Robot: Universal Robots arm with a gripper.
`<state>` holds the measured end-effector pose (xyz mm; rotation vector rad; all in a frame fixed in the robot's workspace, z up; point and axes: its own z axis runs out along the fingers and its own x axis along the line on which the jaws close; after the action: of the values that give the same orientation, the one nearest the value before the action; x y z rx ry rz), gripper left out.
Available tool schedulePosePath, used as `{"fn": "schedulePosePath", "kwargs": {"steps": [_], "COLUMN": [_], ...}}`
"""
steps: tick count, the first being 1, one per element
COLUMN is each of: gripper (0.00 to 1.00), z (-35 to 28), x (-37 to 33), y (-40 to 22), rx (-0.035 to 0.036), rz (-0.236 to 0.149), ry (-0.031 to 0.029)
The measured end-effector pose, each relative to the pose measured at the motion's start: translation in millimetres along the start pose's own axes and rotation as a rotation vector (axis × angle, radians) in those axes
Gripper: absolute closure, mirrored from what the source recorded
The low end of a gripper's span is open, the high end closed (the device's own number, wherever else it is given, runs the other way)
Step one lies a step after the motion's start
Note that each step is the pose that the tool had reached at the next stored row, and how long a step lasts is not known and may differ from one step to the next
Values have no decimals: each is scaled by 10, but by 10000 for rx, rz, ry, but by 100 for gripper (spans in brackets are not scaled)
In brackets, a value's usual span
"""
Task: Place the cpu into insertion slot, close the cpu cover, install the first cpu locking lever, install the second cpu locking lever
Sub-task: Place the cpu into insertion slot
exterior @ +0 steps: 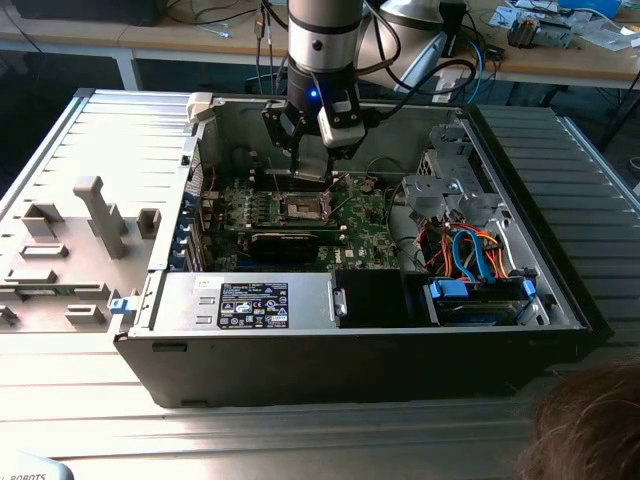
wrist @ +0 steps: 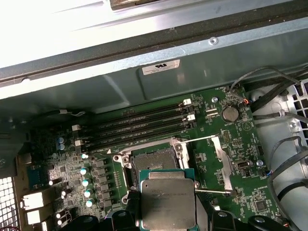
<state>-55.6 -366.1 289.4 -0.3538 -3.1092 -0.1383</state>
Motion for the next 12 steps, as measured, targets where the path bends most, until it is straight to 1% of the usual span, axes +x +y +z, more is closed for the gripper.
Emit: {"fn": "schedulePosePath", "kwargs": {"steps": [12], "gripper": [45], "z": [12], "x": [0], "y": [-1], "rx": [-6], "rz": [272], "ry": [-23]}}
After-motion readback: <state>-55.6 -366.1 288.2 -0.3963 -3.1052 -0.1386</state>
